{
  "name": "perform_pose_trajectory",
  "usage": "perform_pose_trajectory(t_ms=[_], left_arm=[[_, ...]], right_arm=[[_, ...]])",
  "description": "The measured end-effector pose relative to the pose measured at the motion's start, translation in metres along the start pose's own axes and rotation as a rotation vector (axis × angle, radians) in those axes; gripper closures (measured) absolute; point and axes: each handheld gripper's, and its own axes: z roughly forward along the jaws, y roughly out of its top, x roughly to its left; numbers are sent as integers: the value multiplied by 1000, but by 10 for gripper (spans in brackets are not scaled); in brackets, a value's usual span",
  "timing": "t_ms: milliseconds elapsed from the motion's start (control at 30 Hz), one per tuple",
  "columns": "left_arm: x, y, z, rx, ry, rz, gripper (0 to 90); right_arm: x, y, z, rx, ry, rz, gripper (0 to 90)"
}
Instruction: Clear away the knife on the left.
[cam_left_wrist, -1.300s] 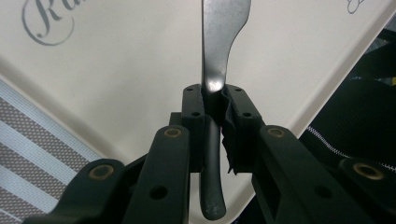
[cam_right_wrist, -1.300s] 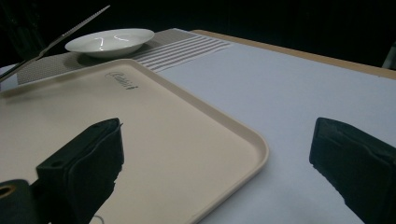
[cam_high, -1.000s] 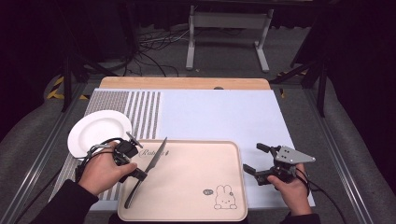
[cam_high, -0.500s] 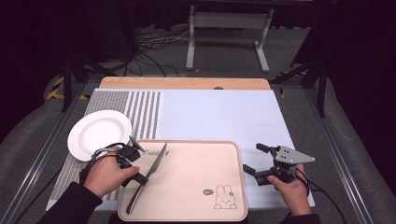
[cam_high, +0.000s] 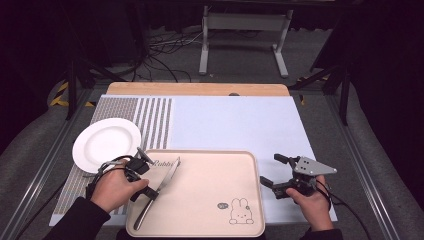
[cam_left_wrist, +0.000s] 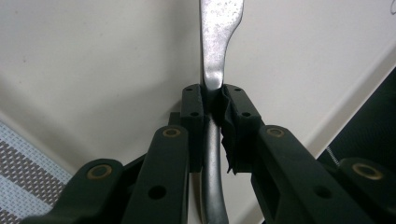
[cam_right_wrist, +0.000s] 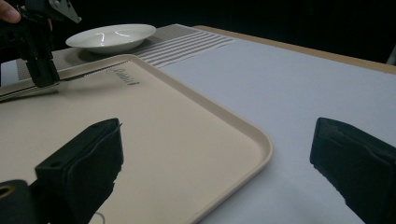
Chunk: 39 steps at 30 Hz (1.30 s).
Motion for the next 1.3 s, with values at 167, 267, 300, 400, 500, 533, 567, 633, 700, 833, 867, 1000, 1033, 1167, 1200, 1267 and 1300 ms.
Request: perform_pose_trajectory(t_ms=[167, 267, 300, 400, 500, 533, 567, 633, 700, 833, 867, 1000, 1033, 1167, 1200, 1267, 1300], left_arm=[[1, 0, 0, 6, 10, -5, 797], [2, 0, 1, 7, 12, -10, 797], [3, 0, 1, 7, 15, -10, 797], [4, 0, 2, 13, 21, -17, 797], [5, 0, 2, 11, 23, -25, 797], [6, 0, 2, 13, 25, -21, 797], [5, 0, 2, 15, 26, -23, 797], [6, 0, 2, 16, 28, -23, 797], [6, 0, 3, 18, 26, -19, 797], [6, 0, 5, 24, 31, -22, 797], [6, 0, 5, 23, 31, -24, 797], [6, 0, 6, 24, 26, -23, 802], [6, 0, 5, 24, 28, -22, 802], [4, 0, -1, 6, 45, -3, 816], [3, 0, -2, -6, 46, 10, 796], [1, 1, -4, -33, 59, 26, 709], [-1, 1, -5, -40, 77, 39, 692]], right_arm=[[0, 0, 1, 2, 3, 1, 32], [1, 0, 1, 2, 4, 0, 32], [0, 0, 1, 2, 4, 1, 32], [0, 0, 1, 3, 4, 1, 32], [0, 0, 1, 4, 4, 0, 32], [0, 0, 1, 4, 4, 1, 32], [0, 0, 1, 4, 3, 1, 31], [0, 0, 1, 3, 4, 4, 32], [0, 0, 1, 3, 5, 3, 32], [0, 0, 1, 3, 8, 4, 32], [0, 0, 1, 3, 9, 4, 32], [0, 0, 1, 4, 10, 4, 32], [0, 0, 1, 5, 11, 3, 32], [0, 0, 1, 5, 11, 4, 32], [0, 0, 1, 5, 11, 4, 32], [1, 0, 1, 5, 12, 4, 32], [1, 0, 1, 5, 12, 3, 32]])
